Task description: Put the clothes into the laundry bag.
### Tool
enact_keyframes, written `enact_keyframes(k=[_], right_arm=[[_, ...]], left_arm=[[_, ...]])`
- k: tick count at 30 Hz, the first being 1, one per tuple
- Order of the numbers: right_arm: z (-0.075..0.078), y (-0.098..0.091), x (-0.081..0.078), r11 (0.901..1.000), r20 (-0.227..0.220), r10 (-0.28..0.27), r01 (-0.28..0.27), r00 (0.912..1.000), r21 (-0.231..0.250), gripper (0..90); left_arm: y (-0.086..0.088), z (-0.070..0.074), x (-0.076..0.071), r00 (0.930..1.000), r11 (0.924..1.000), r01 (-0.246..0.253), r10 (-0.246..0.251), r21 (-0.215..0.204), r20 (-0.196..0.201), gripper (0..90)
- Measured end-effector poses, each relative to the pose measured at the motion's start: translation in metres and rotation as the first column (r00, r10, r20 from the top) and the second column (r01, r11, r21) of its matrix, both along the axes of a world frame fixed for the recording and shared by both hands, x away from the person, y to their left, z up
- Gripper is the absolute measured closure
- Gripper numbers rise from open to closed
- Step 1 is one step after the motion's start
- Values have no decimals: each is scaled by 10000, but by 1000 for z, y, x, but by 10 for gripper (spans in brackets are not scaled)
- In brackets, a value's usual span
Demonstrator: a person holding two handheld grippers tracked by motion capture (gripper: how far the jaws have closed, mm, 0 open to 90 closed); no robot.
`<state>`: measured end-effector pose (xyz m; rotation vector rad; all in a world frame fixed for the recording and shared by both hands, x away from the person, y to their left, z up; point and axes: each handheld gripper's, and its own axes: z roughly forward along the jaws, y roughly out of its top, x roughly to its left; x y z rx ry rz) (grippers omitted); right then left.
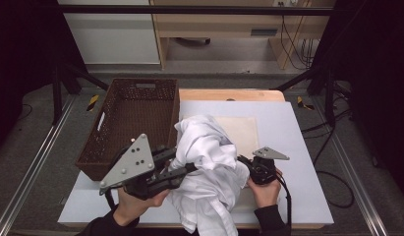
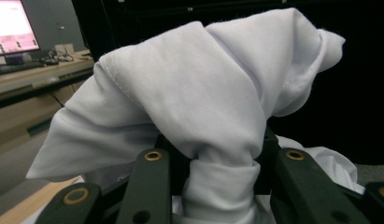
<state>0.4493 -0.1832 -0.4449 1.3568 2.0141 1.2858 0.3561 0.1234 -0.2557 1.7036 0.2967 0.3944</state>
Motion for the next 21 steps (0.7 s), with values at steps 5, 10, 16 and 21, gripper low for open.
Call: enact_keyframes(k=[5, 10, 16, 21], right_arm=[[0, 0, 0, 10000, 21, 6, -6, 10000, -4, 873], [1, 2, -1, 10000, 21, 83, -83, 10000, -15, 873], [1, 4, -2, 9999, 31, 119, -118, 9999, -98, 873], [1, 4, -2, 9999, -36, 107, -107, 9999, -103, 873]], left_arm=[[-5, -15, 2, 9997, 9991, 7, 3, 427, -226, 670], [-15, -44, 10, 9977, 9891, -100, 197, 1472, -646, 667], [-38, -78, 22, 9921, 9699, 84, 224, 2435, -1235, 663], [-59, -109, 33, 9863, 9486, 161, 368, 3160, -1606, 659]])
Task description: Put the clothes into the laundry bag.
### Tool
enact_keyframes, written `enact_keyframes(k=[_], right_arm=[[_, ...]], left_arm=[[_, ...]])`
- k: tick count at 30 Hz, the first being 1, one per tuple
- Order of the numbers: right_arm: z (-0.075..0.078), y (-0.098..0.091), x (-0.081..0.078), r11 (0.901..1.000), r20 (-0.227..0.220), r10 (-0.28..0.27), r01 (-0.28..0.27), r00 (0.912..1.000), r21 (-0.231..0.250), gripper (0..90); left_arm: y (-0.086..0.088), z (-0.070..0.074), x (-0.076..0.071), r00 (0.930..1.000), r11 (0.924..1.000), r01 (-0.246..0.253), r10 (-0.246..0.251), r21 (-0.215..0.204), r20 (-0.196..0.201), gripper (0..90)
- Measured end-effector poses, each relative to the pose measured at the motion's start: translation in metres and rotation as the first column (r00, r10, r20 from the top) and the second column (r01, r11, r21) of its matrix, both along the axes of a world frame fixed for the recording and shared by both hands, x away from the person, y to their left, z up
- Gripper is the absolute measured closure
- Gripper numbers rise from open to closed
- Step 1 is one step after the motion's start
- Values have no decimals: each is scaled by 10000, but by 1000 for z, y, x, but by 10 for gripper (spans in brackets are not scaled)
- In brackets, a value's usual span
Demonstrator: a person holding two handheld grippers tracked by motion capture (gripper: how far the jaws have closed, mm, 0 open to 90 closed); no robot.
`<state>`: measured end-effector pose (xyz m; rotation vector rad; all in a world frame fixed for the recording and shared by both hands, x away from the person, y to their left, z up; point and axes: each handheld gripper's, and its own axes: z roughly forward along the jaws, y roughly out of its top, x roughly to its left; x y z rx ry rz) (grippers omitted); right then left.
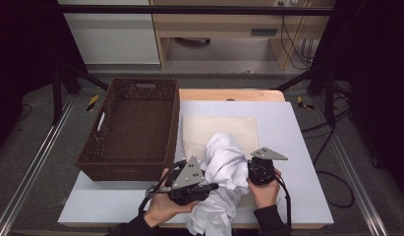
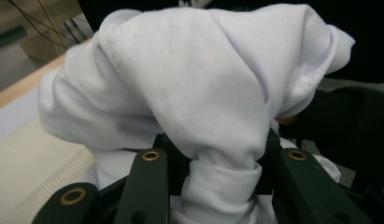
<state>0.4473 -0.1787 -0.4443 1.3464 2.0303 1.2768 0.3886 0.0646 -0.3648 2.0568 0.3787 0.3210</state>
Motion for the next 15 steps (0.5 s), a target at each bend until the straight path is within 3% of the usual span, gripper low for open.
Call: enact_keyframes(k=[9, 15], right_arm=[[0, 0, 0, 9999, 107, -13, 14, 9999, -111, 874], [0, 1, -1, 10000, 97, 18, -18, 10000, -50, 874]], left_arm=[[-9, -36, 14, 9982, 9953, -387, 426, 883, -427, 650], [-14, -58, 26, 9944, 9840, -801, 899, 1594, -553, 636]])
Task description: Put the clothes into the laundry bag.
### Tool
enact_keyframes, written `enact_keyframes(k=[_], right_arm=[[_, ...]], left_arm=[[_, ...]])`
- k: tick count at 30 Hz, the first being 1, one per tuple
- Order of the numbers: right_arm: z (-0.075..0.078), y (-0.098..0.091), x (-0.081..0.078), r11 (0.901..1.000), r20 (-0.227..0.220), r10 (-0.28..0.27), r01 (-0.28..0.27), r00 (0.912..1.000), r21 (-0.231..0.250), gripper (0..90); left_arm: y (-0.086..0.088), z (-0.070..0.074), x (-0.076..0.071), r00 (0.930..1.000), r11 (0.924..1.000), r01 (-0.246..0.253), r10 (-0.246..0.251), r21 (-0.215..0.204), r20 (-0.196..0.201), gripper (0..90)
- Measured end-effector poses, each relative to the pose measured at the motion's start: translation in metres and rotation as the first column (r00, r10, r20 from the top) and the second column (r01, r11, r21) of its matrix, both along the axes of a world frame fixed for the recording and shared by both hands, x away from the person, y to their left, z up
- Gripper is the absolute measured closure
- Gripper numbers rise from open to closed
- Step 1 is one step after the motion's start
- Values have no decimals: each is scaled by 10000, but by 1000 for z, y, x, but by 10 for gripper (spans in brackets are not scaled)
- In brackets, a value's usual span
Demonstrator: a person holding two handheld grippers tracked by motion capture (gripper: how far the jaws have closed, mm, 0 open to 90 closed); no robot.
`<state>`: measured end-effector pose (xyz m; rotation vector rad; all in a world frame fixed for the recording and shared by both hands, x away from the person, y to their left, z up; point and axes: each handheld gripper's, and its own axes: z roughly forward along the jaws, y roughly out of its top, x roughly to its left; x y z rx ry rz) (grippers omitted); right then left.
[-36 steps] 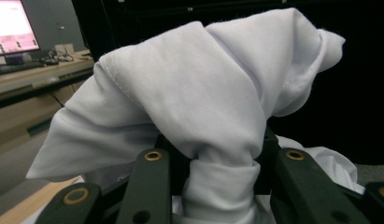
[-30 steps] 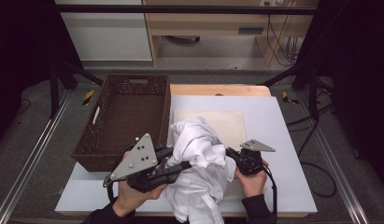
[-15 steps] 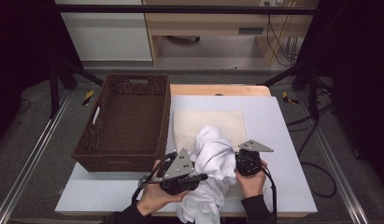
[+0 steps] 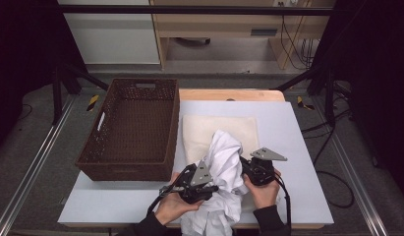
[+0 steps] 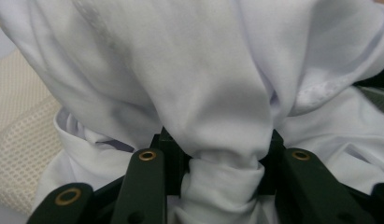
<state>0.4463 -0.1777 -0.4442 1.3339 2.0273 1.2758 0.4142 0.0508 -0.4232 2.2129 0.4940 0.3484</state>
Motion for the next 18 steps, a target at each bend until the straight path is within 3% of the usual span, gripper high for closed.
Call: enact_keyframes(k=[4, 7, 9, 12, 15, 18], right_arm=[[1, 2, -1, 10000, 62, 68, -67, 10000, -16, 874], [2, 4, -2, 9999, 49, 96, -95, 9999, -57, 874], [1, 4, -2, 9999, 38, 69, -69, 10000, -113, 874], [1, 3, -1, 10000, 38, 74, -74, 10000, -2, 874], [2, 2, -2, 9999, 66, 60, -61, 10000, 83, 874], [2, 3, -2, 10000, 66, 53, -53, 10000, 67, 874]], left_arm=[[-6, -11, 8, 9999, 9987, -165, 164, 490, 17, 605], [-11, -19, 9, 9997, 9984, -203, 197, 531, 119, 547], [-11, -20, 8, 9995, 9988, -271, 264, 414, 164, 512], [-8, -16, 6, 9993, 9994, -338, 339, 70, -129, 413], [-5, -1, 9, 9965, 9987, -442, 422, -261, -728, 273], [0, 17, 13, 9949, 9945, -635, 564, -837, -841, 179]])
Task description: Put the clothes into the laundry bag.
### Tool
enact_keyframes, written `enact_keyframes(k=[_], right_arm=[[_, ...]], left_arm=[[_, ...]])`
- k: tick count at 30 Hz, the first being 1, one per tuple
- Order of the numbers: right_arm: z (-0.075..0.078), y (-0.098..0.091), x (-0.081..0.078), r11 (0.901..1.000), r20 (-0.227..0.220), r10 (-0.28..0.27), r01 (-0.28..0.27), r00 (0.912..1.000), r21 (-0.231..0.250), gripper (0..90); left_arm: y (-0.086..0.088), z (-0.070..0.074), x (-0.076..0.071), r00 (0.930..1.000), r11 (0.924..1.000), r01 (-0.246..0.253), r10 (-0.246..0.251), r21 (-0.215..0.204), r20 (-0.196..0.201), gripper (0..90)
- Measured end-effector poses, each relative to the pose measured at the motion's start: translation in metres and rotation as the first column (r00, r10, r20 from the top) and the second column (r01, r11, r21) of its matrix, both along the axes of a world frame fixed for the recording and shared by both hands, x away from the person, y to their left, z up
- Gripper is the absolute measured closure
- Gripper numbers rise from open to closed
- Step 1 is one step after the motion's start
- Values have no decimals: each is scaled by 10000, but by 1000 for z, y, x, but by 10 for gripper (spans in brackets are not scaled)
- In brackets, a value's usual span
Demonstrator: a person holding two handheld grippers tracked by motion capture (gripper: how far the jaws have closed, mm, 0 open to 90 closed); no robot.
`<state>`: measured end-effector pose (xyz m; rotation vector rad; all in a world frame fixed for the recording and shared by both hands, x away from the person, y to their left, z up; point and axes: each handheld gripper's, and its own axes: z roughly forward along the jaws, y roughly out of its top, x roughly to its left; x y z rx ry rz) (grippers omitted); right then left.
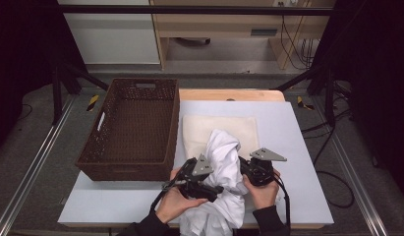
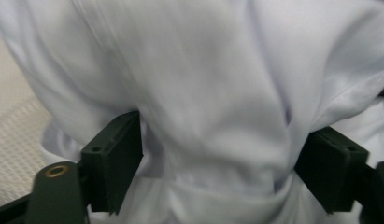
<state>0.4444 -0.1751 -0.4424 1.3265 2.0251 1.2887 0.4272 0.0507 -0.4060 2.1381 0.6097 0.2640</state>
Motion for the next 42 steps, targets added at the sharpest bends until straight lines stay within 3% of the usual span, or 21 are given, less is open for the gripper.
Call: enact_keyframes(k=[3, 6, 7, 8, 10, 11, 13, 17, 23, 28, 31, 35, 38, 39, 42], right_arm=[[0, 1, 0, 10000, 16, 40, -40, 10000, -30, 874], [1, 1, -1, 10000, 44, 61, -61, 10000, -12, 874], [2, 1, -1, 10000, 83, 88, -88, 9999, -46, 874], [2, 2, -2, 10000, 61, 94, -94, 9999, -7, 874], [2, 3, -2, 9999, 75, 108, -108, 9999, -74, 874], [2, 4, -2, 9999, 61, 76, -76, 10000, -74, 874], [1, 3, -1, 9999, 58, 66, -65, 10000, -82, 874], [1, 0, -1, 10000, 79, -41, 40, 10000, 53, 875], [5, -6, -3, 9983, 263, -197, 182, 9995, 558, 877], [7, -5, -4, 9980, 330, -183, 162, 9993, 609, 877], [6, -6, -4, 9985, 296, -211, 196, 9993, 504, 876], [5, -7, -3, 9987, 261, -212, 200, 9994, 474, 876], [4, -6, -3, 9989, 262, -243, 233, 9994, 395, 876], [4, -6, -3, 9989, 262, -243, 233, 9994, 395, 876], [5, -6, -4, 9989, 270, -230, 218, 9994, 415, 875]], left_arm=[[3, 13, 5, 9990, 9985, -256, 274, -483, 361, 164], [1, 14, 15, 9994, 9980, -257, 270, -581, 213, 170], [0, 11, 19, 9999, 9974, -86, 77, -717, -127, 208], [-1, 8, 22, 9986, 9956, 138, -183, -924, -490, 303], [-3, 0, 24, 9954, 9928, 390, -485, -1132, -825, 495], [-4, -3, 23, 9956, 9929, 419, -508, -1117, -781, 588], [-6, -7, 18, 9963, 9926, 528, -598, -1092, -616, 691], [-10, -12, 3, 9929, 9911, 1111, -1138, -735, -348, 737], [-23, -34, -12, 9841, 9846, 1748, -1749, -58, -308, 738], [-37, -41, -17, 9878, 9859, 1497, -1523, 743, 312, 705], [-37, -39, -21, 9888, 9883, 1457, -1470, 443, 256, 622], [-29, -23, -26, 9912, 9910, 1327, -1327, 162, -15, 409], [-13, -3, -28, 9953, 9958, 897, -889, -191, 395, 259], [-13, -3, -28, 9953, 9958, 897, -889, -191, 395, 218], [2, 8, -23, 9964, 9972, 449, -405, -592, 745, 203]])
